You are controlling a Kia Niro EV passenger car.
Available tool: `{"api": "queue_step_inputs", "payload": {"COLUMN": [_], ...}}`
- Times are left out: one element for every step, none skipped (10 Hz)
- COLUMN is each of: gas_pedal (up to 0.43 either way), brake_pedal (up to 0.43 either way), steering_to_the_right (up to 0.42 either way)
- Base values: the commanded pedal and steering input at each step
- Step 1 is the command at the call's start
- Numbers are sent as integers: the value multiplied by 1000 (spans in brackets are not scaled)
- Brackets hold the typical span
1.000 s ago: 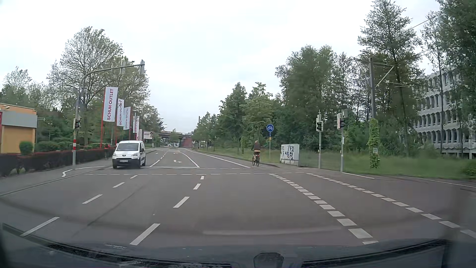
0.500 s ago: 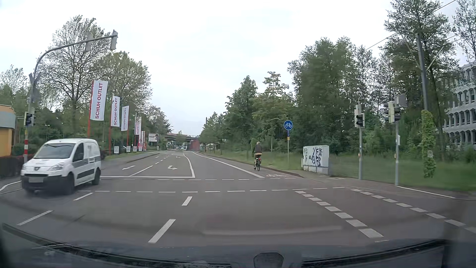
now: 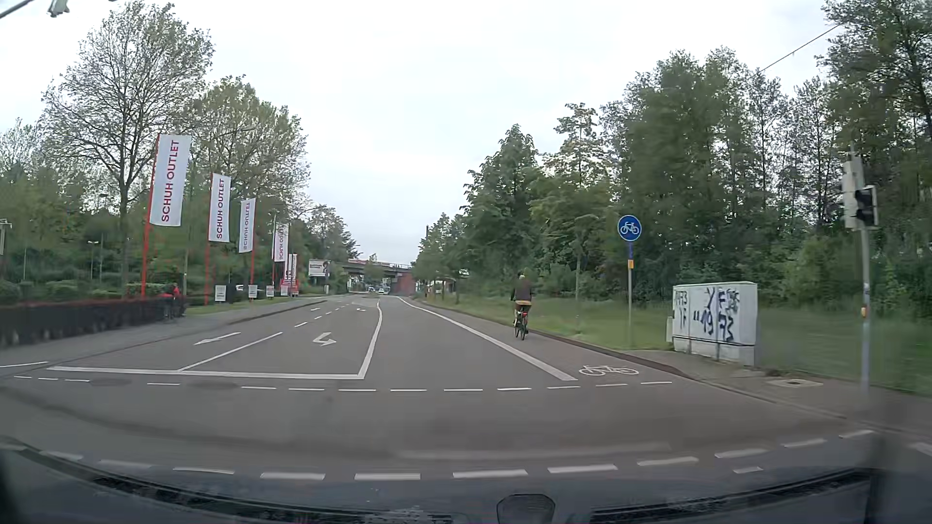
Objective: Follow the waypoints while adhering to traffic rules and regulations
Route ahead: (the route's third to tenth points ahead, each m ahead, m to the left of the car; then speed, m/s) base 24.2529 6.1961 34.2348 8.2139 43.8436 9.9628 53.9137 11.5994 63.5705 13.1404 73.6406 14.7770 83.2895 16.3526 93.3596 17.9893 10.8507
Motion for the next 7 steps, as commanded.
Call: {"api": "queue_step_inputs", "payload": {"gas_pedal": [87, 87, 87, 87, 87, 87, 98], "brake_pedal": [0, 0, 0, 0, 0, 0, 0], "steering_to_the_right": [-44, -45, -45, -45, -45, -44, -42]}}
